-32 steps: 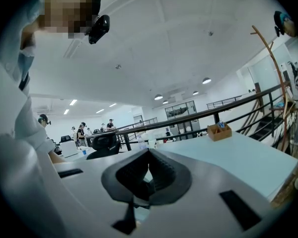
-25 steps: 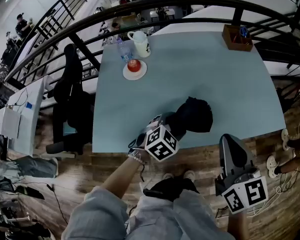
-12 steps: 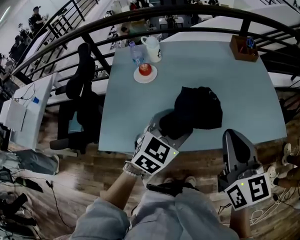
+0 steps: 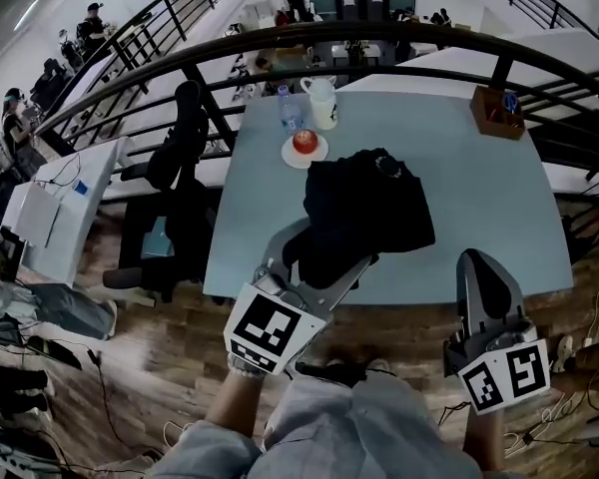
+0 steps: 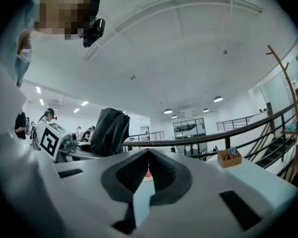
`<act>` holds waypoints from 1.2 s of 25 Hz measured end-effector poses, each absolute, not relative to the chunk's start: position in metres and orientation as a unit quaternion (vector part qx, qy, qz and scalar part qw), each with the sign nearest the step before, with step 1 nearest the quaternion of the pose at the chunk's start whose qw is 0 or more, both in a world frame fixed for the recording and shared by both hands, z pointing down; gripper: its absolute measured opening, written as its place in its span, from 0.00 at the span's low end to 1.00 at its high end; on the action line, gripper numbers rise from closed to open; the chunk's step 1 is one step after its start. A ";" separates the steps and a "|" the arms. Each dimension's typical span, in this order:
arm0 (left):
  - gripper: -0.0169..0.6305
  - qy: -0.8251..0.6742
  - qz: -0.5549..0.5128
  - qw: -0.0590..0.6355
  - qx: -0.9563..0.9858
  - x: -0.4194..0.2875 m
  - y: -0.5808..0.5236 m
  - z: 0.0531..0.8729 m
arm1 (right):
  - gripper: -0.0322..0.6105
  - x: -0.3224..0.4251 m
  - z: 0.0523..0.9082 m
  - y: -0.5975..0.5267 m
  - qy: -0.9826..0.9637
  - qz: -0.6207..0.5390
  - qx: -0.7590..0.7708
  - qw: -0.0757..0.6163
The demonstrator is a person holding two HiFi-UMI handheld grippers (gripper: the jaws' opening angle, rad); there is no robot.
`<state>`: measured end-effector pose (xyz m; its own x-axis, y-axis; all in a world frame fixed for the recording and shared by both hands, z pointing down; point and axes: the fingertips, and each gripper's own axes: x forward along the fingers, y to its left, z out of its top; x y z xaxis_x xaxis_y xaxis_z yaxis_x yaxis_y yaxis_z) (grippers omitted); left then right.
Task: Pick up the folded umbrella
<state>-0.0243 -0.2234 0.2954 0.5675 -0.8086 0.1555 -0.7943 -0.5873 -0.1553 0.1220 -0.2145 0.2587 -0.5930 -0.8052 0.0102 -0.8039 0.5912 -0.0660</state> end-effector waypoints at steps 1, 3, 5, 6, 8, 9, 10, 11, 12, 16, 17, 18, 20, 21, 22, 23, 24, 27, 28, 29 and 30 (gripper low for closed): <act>0.46 0.458 -0.098 0.033 -0.883 -0.029 -0.220 0.292 | 0.05 0.120 0.258 -0.214 0.892 -0.030 -0.451 0.011; 0.46 0.467 -0.083 0.028 -0.880 -0.038 -0.212 0.288 | 0.05 0.116 0.258 -0.211 0.893 -0.029 -0.449 0.011; 0.46 0.474 -0.068 0.019 -0.878 -0.045 -0.204 0.285 | 0.05 0.111 0.258 -0.208 0.893 -0.029 -0.448 0.012; 0.46 0.477 -0.062 0.014 -0.876 -0.048 -0.201 0.285 | 0.05 0.108 0.259 -0.206 0.894 -0.029 -0.448 0.013; 0.46 0.480 -0.056 0.009 -0.875 -0.054 -0.194 0.284 | 0.05 0.101 0.261 -0.202 0.894 -0.029 -0.447 0.014; 0.46 0.480 -0.055 0.009 -0.876 -0.057 -0.190 0.285 | 0.05 0.097 0.262 -0.200 0.894 -0.030 -0.447 0.014; 0.46 0.478 -0.055 0.010 -0.876 -0.059 -0.186 0.286 | 0.05 0.093 0.264 -0.197 0.894 -0.030 -0.448 0.014; 0.46 0.476 -0.056 0.010 -0.878 -0.061 -0.183 0.287 | 0.05 0.089 0.266 -0.194 0.893 -0.030 -0.448 0.014; 0.46 0.474 -0.055 0.010 -0.879 -0.062 -0.179 0.288 | 0.05 0.086 0.268 -0.190 0.893 -0.031 -0.449 0.014; 0.46 0.463 -0.041 -0.008 -0.885 -0.062 -0.166 0.288 | 0.05 0.079 0.275 -0.176 0.890 -0.033 -0.454 0.013; 0.46 0.461 -0.038 -0.009 -0.887 -0.061 -0.164 0.287 | 0.05 0.079 0.276 -0.173 0.889 -0.033 -0.457 0.011; 0.46 0.458 -0.036 -0.010 -0.888 -0.060 -0.162 0.287 | 0.05 0.080 0.277 -0.170 0.888 -0.034 -0.459 0.008; 0.46 0.455 -0.036 -0.016 -0.889 -0.058 -0.160 0.286 | 0.05 0.081 0.278 -0.167 0.885 -0.036 -0.464 0.003; 0.46 0.455 -0.037 -0.018 -0.890 -0.057 -0.159 0.286 | 0.05 0.081 0.278 -0.166 0.884 -0.036 -0.465 0.001; 0.46 0.455 -0.037 -0.019 -0.890 -0.057 -0.158 0.285 | 0.05 0.081 0.278 -0.166 0.884 -0.037 -0.466 -0.001; 0.46 0.454 -0.036 -0.019 -0.890 -0.057 -0.157 0.284 | 0.05 0.081 0.277 -0.166 0.884 -0.036 -0.466 -0.001; 0.46 0.454 -0.034 -0.019 -0.890 -0.055 -0.156 0.282 | 0.05 0.081 0.275 -0.166 0.885 -0.036 -0.465 -0.002; 0.46 0.456 -0.024 -0.020 -0.890 -0.046 -0.148 0.276 | 0.05 0.086 0.272 -0.165 0.888 -0.032 -0.458 0.002; 0.46 0.459 -0.022 -0.021 -0.888 -0.043 -0.145 0.274 | 0.05 0.087 0.271 -0.165 0.890 -0.031 -0.454 0.004; 0.46 0.462 -0.020 -0.020 -0.886 -0.042 -0.143 0.271 | 0.05 0.088 0.270 -0.165 0.893 -0.030 -0.449 0.005; 0.46 0.466 -0.020 -0.019 -0.884 -0.041 -0.141 0.269 | 0.05 0.089 0.269 -0.165 0.895 -0.030 -0.445 0.006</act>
